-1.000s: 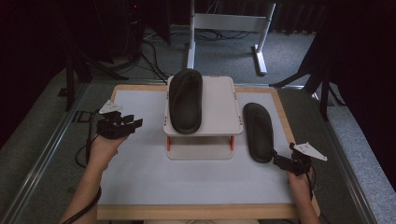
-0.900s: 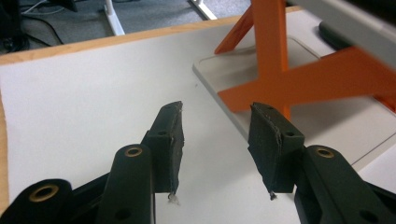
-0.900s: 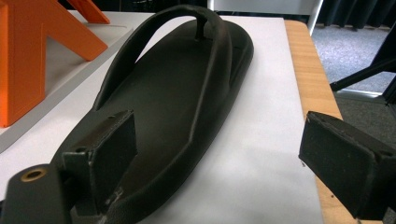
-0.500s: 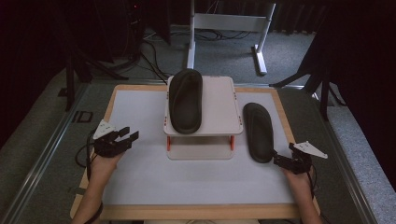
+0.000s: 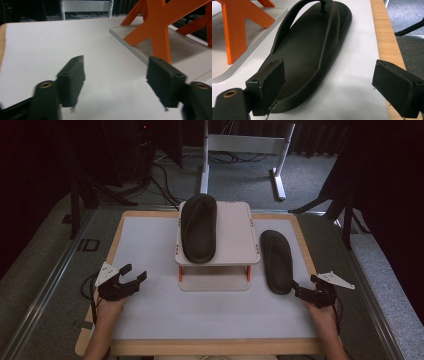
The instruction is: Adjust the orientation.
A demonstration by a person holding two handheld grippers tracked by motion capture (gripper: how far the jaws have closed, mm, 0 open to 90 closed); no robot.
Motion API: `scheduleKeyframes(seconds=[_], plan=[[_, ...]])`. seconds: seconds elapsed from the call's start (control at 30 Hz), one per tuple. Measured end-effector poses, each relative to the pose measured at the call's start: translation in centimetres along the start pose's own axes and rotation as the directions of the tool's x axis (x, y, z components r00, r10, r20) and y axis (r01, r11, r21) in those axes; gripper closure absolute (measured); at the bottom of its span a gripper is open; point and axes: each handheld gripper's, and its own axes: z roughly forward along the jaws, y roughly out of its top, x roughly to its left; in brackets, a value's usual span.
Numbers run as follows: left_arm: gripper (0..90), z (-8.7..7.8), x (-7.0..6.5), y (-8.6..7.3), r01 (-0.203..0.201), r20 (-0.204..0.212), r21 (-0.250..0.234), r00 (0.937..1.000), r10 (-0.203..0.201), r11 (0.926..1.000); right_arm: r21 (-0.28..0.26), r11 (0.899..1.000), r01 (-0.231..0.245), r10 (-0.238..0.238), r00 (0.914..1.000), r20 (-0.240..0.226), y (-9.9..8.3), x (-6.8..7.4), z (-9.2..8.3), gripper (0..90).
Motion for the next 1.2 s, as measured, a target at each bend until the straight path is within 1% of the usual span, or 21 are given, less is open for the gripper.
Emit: scheduleKeyframes(seconds=[0.03,0.07,0.1,0.13,0.17,0.3,0.33,0.4,0.43,0.47,0.57,0.63,0.73,0.77,0.8,0.83,0.93,0.97,1.07,1.17,1.2], plan=[[19.7,-0.2,0.0,-0.2,-0.011,-0.024,-0.014,0.9996,0.011,0.9998,0.007,1.000,-0.006,0.006,1.0000,0.005,0.0,-0.1,-0.1,10.5],[13.6,-0.4,0.2,-0.6,-0.010,-0.045,-0.024,0.9990,0.009,0.9997,0.005,1.000,-0.011,0.011,0.9999,0.013,0.1,-0.2,-0.2,10.5],[9.2,-0.4,0.2,-0.6,-0.010,-0.045,-0.024,0.9990,0.009,0.9997,0.005,1.000,-0.011,0.011,0.9999,0.013,0.1,-0.2,-0.2,10.5],[5.1,-0.5,0.3,-1.0,-0.019,-0.073,-0.044,0.9972,0.016,0.9988,0.015,1.000,-0.021,0.021,0.9997,0.011,0.2,-0.4,-0.2,10.5],[1.8,-0.4,0.3,-1.1,-0.019,-0.079,-0.040,0.9968,0.016,0.9990,0.017,1.000,-0.018,0.018,0.9997,0.018,0.3,-0.5,-0.3,10.5],[1.4,-0.5,0.2,-1.6,-0.027,-0.092,-0.058,0.9955,0.022,0.9980,0.042,0.999,-0.019,0.018,0.9994,0.030,0.8,-0.8,-0.1,10.4],[1.4,-0.4,0.2,-1.9,-0.031,-0.081,-0.055,0.9964,0.026,0.9980,0.049,0.999,-0.015,0.013,0.9994,0.032,1.0,-0.9,-0.1,10.5],[1.4,-0.4,0.1,-2.0,-0.037,-0.089,-0.058,0.9955,0.031,0.9976,0.055,0.998,-0.011,0.009,0.9993,0.036,1.1,-1.0,0.0,10.4],[1.4,-0.4,0.0,-2.0,-0.047,-0.075,-0.063,0.9963,0.042,0.9969,0.068,0.998,-0.010,0.008,0.9993,0.036,1.5,-1.0,0.2,10.4],[1.4,-0.4,0.0,-2.0,-0.051,-0.075,-0.062,0.9961,0.047,0.9967,0.070,0.998,-0.005,0.002,0.9993,0.038,1.7,-1.0,0.2,10.4],[1.4,-0.5,0.1,-2.1,-0.048,-0.069,-0.070,0.9967,0.043,0.9964,0.085,0.996,0.002,-0.005,0.9993,0.038,2.1,-1.1,0.5,10.5],[1.4,-0.6,0.2,-2.1,-0.032,-0.069,-0.082,0.9972,0.026,0.9961,0.093,0.996,0.004,-0.008,0.9992,0.040,2.3,-1.1,0.7,10.5],[1.4,-0.6,0.1,-2.1,-0.043,-0.073,-0.079,0.9966,0.037,0.9959,0.105,0.994,0.017,-0.022,0.9988,0.045,2.7,-1.2,1.0,10.9],[1.4,-0.5,0.1,-2.1,-0.048,-0.075,-0.077,0.9963,0.042,0.9958,0.113,0.993,0.016,-0.021,0.9990,0.040,2.8,-1.2,1.1,15.2],[1.4,-0.5,0.0,-2.1,-0.053,-0.075,-0.078,0.9961,0.047,0.9956,0.130,0.992,0.007,-0.009,0.9998,0.016,3.0,-1.4,1.2,18.1],[1.4,-0.5,0.0,-2.1,-0.053,-0.075,-0.078,0.9961,0.047,0.9956,0.140,0.990,-0.002,0.001,1.0000,0.004,3.1,-1.5,1.4,18.1],[1.4,-0.6,0.0,-2.1,-0.053,-0.076,-0.080,0.9960,0.047,0.9954,0.151,0.989,0.006,-0.008,0.9999,0.009,3.5,-1.5,1.6,18.5],[1.4,-0.6,0.0,-2.1,-0.055,-0.078,-0.080,0.9958,0.049,0.9953,0.171,0.985,0.008,-0.008,1.0000,0.002,3.9,-1.6,2.0,20.4],[1.4,-0.5,-0.1,-2.1,-0.059,-0.079,-0.079,0.9955,0.053,0.9951,0.192,0.981,0.007,-0.006,1.0000,-0.006,4.4,-1.6,2.5,23.6],[1.4,-0.5,-0.1,-2.2,-0.058,-0.080,-0.080,0.9955,0.051,0.9951,0.207,0.978,-0.002,0.005,0.9999,-0.012,4.9,-1.7,2.8,24.3],[1.3,-0.6,-0.1,-2.2,-0.059,-0.080,-0.082,0.9954,0.052,0.9949,0.225,0.974,-0.003,0.010,0.9996,-0.026,5.3,-1.7,3.2,28.6]])
